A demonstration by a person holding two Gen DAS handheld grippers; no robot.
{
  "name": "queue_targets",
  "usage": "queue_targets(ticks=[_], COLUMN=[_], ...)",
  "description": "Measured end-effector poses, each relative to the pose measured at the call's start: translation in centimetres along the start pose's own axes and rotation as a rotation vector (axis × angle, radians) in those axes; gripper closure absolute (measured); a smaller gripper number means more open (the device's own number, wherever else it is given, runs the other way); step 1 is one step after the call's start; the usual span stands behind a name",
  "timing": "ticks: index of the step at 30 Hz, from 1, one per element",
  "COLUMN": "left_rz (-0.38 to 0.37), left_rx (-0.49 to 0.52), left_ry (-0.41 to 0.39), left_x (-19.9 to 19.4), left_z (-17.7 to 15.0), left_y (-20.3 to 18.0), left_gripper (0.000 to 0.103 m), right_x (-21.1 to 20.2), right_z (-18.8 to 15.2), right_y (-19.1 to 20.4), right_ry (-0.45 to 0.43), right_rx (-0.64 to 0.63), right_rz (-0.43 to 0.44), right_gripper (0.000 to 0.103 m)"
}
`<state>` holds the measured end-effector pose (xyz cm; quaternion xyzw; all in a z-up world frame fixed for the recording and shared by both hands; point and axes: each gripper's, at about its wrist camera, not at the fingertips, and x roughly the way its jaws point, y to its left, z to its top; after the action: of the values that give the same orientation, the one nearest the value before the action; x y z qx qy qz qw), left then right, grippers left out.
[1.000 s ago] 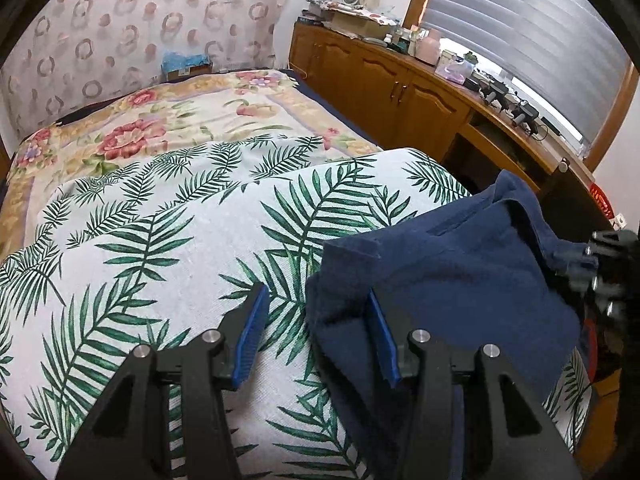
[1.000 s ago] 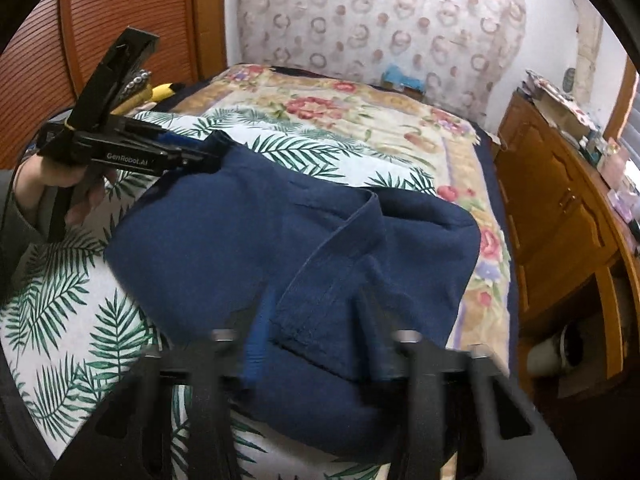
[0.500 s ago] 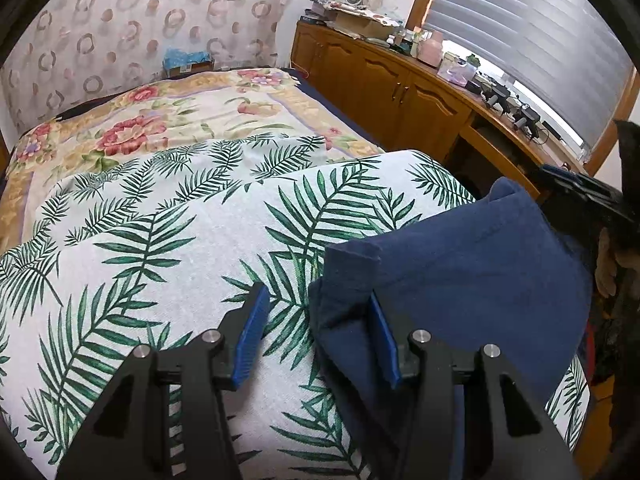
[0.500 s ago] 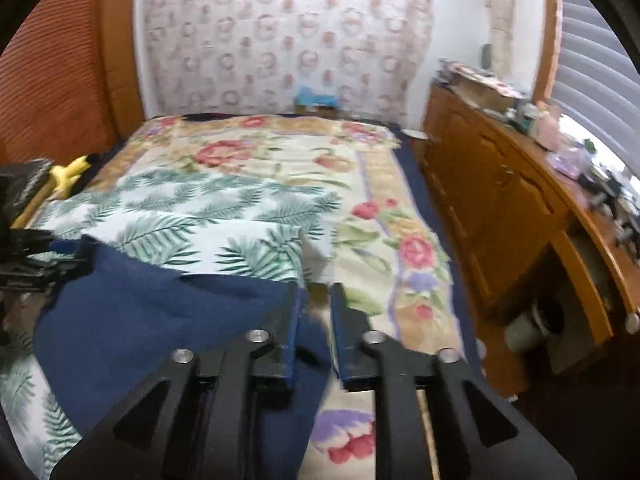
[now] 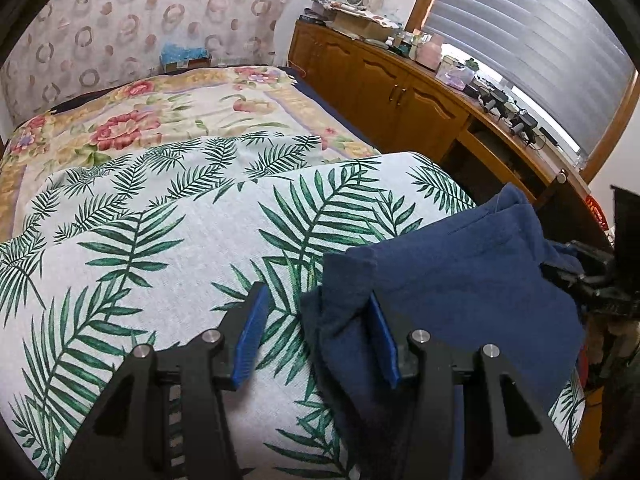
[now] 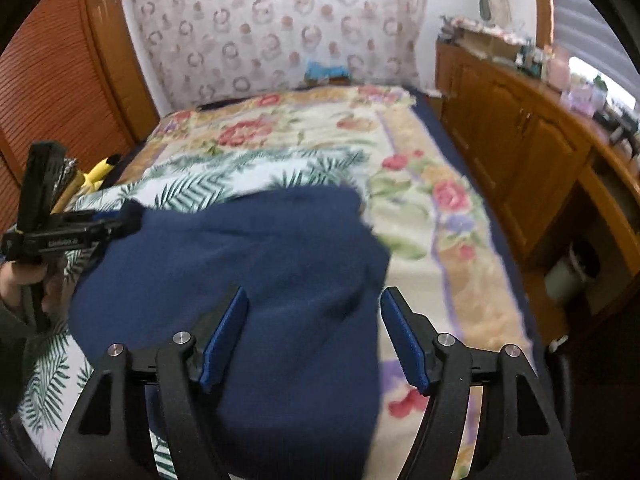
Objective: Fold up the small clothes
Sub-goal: 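Lift the folded shirt with both grippers and carry it toward the yellow plush toy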
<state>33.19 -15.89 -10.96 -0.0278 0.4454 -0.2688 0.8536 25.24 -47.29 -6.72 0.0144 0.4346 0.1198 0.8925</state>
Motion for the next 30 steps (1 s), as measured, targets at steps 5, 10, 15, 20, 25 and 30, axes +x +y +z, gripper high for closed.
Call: queue_targets(ticks=[5, 10, 15, 20, 25, 30], left_rz=[-0.031, -0.093, -0.115, -0.120, -0.137, -0.111], left_rx=[-0.011, -0.025, -0.008, 0.029, 0.063, 0.093], left_ry=[0.011, 0.031, 0.009, -0.066, -0.151, -0.237], left_x=[-0.1, 0.1, -0.8, -3.6, -7.5, -11.6], left_z=[-0.1, -0.2, 0.0, 0.1, 0.1, 0.1], left_y=[-0.1, -0.4, -1.0, -2.5, -4.1, -5.0], left_gripper=[0.056, 0.072, 0.096, 0.097, 0.098, 0.098], right_x=[1.2, 2.0, 1.9, 0.6, -1.2, -3.3], right_z=[-0.4, -0.6, -0.7, -0.8, -0.8, -0.1], right_y=[0.1, 0.2, -0.2, 1.5, 2.3, 3.4], right_ry=[0.035, 0.067, 0.063, 0.028, -0.027, -0.098], right_rx=[0.028, 0.046, 0.053, -0.046, -0.075, -0.091], right_rz=[0.048, 0.095, 0.114, 0.121, 0.101, 0.100], right_gripper=[0.032, 0.032, 0.038, 0.077, 0.084, 0.085])
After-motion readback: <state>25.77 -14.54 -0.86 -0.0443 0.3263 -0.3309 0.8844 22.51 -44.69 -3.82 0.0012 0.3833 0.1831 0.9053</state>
